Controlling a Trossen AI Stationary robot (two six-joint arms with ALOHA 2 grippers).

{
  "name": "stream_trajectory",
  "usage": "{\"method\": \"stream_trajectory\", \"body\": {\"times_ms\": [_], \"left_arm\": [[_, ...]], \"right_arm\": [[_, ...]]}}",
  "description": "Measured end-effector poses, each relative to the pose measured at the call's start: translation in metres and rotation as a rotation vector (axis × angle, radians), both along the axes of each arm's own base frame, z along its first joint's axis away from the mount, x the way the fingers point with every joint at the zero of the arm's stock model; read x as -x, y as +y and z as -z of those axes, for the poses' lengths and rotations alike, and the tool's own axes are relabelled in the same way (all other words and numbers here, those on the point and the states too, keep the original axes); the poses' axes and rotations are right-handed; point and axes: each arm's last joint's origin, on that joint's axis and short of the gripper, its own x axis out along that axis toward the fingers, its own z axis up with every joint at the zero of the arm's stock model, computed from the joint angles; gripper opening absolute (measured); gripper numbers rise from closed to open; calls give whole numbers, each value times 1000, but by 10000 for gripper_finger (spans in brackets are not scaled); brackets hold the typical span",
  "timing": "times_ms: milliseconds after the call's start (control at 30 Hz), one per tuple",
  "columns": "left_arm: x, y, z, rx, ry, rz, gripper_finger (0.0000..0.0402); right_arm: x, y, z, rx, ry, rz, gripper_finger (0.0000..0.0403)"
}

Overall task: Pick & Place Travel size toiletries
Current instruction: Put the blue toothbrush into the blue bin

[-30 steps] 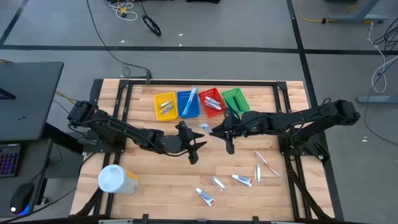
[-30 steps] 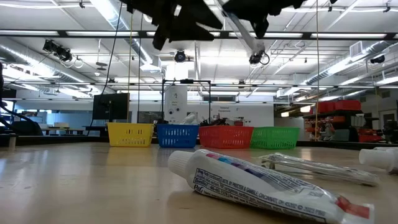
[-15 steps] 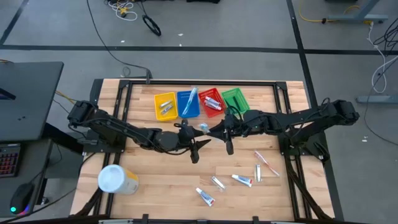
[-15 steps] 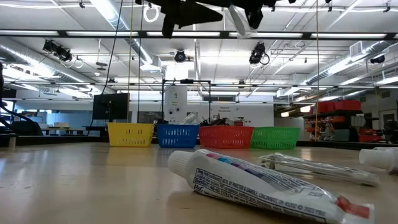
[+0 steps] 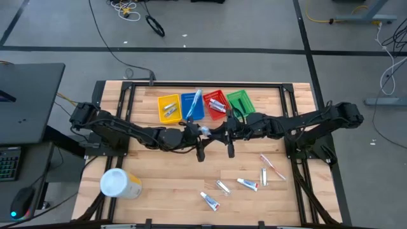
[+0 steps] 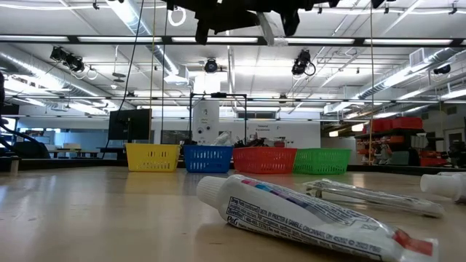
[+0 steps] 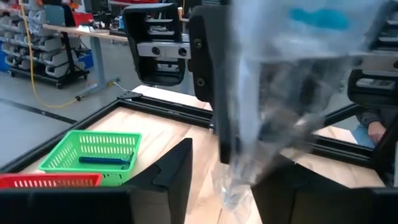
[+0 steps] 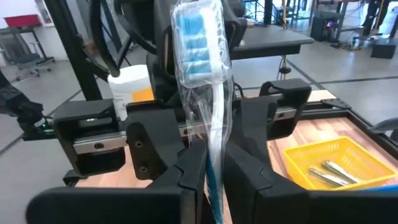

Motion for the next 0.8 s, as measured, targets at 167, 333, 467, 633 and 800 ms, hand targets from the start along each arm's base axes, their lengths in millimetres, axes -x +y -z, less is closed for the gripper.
{"method": "stream_trajectory", "body": {"times_ms": [167, 333, 467, 633, 800], "left_arm": [[-1, 0, 0, -6, 8, 49, 99], [-1, -1, 1, -6, 11, 52, 44], [0, -1, 2, -7, 21, 55, 28], [0, -1, 5, 17, 43, 52, 36], [3, 3, 10, 77, 102, 20, 36]], "right_arm": [[0, -2, 0, 12, -1, 25, 53], [0, -3, 0, 5, 4, 27, 54], [0, -3, 3, 43, 26, 20, 62], [1, -6, 7, 51, 75, 29, 94], [5, -10, 12, 69, 151, 77, 145]]}}
